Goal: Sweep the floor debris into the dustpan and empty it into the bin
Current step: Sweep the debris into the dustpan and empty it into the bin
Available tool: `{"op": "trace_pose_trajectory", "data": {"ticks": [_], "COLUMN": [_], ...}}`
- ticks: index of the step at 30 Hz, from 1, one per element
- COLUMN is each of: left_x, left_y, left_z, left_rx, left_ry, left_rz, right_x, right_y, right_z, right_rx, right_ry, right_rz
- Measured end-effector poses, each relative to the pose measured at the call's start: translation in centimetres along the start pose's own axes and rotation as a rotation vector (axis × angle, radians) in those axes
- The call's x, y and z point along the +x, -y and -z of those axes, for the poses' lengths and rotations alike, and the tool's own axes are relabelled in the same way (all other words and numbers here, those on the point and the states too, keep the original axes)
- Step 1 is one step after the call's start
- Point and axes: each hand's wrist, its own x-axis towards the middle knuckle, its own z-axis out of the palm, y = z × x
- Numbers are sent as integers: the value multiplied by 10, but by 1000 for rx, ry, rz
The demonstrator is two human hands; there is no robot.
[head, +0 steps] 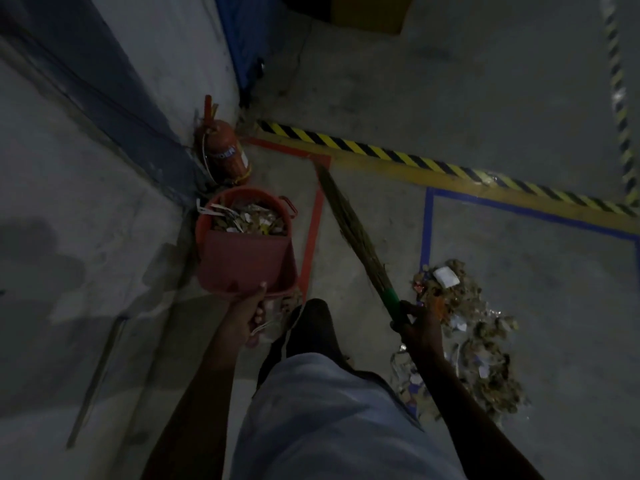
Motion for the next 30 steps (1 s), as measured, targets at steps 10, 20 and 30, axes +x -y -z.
{"op": "trace_pose_trajectory", "data": {"ticks": [10, 20, 30], "left_x": [67, 133, 240], "left_y": [-56, -157, -178], "left_z": [-28, -74, -137], "left_rx": [-221, -382, -680], "left_ry": [-136, -291, -590], "left_rz": [47, 77, 17], "right_x": [127, 286, 507], "right_y": [80, 218, 306], "right_z": [12, -1, -97], "right_rx": [-200, -338, -706], "right_ry": [69, 224, 477], "right_rz": [120, 317, 598]}}
